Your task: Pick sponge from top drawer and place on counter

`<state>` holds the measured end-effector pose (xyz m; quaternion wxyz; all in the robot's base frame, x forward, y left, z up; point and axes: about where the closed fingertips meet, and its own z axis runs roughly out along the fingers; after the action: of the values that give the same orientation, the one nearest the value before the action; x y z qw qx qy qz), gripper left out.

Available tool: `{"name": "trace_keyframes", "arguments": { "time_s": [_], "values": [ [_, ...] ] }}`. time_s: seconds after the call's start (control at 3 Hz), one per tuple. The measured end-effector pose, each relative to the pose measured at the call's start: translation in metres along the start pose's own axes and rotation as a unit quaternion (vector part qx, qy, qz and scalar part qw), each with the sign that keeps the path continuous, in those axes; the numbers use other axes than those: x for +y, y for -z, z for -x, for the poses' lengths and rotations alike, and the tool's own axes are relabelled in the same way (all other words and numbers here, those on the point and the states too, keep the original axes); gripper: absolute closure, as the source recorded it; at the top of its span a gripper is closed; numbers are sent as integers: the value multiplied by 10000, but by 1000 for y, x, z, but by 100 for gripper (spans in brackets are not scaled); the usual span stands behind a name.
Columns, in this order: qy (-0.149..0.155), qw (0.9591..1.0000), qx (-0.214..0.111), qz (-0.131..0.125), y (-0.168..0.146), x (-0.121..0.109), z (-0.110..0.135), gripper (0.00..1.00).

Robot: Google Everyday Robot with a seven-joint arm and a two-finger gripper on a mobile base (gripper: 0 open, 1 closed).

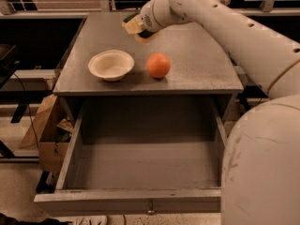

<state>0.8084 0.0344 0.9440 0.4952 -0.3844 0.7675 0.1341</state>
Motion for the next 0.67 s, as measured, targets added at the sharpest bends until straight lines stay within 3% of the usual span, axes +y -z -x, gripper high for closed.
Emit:
{"name": "trace_keyframes", "arguments": {
  "time_s": [0.67],
  "values": [
    [-314, 9987, 237, -313, -21, -15, -28, 58]
  ]
}}
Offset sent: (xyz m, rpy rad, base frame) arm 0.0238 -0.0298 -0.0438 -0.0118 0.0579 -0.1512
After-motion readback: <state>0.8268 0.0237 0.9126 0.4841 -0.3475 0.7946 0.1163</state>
